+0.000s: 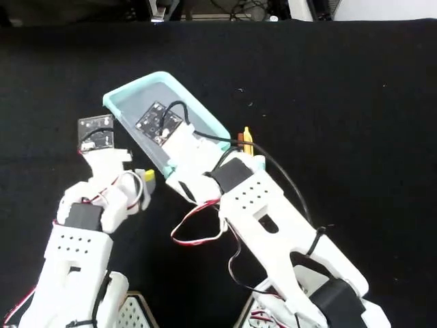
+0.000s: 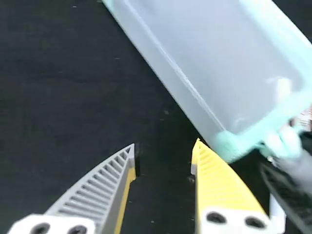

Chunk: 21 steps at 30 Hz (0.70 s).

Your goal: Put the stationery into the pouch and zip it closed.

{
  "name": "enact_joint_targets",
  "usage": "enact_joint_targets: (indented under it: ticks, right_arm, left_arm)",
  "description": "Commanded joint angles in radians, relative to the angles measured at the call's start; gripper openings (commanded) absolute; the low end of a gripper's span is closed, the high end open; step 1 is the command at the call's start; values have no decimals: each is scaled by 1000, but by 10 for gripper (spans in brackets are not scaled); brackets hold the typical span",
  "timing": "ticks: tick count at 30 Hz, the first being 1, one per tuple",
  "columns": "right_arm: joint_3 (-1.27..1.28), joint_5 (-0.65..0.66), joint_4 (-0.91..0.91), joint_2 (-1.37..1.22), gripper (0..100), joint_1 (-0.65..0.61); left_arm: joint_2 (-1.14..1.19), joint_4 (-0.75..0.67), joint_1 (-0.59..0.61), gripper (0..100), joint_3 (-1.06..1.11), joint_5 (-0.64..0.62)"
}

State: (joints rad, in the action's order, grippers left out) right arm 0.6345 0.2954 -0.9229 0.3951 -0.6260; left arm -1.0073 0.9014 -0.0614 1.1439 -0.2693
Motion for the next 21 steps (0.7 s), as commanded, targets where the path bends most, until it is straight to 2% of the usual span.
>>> enact_joint_targets:
  ticks: [1,6,9,14,16,21]
  right_arm:
    - [-13,-23,23,8,11,17]
    - [-13,-38,23,2,11,17]
    - [-13,-37,23,2,11,17]
    - [-13,-37,21,8,11,15]
    - [-13,-37,17,10,11,15]
    - [-13,-37,15,10,11,12]
  left_arm:
    - [-51,3,-54,200,7,-20]
    - [-158,3,-124,209,61,-58]
    - [-245,-8,-136,269,107,-75]
    - [-376,-184,-133,295,286,-58]
    - [-420,-252,-131,291,351,3]
    - [-485,-287,-111,273,401,44]
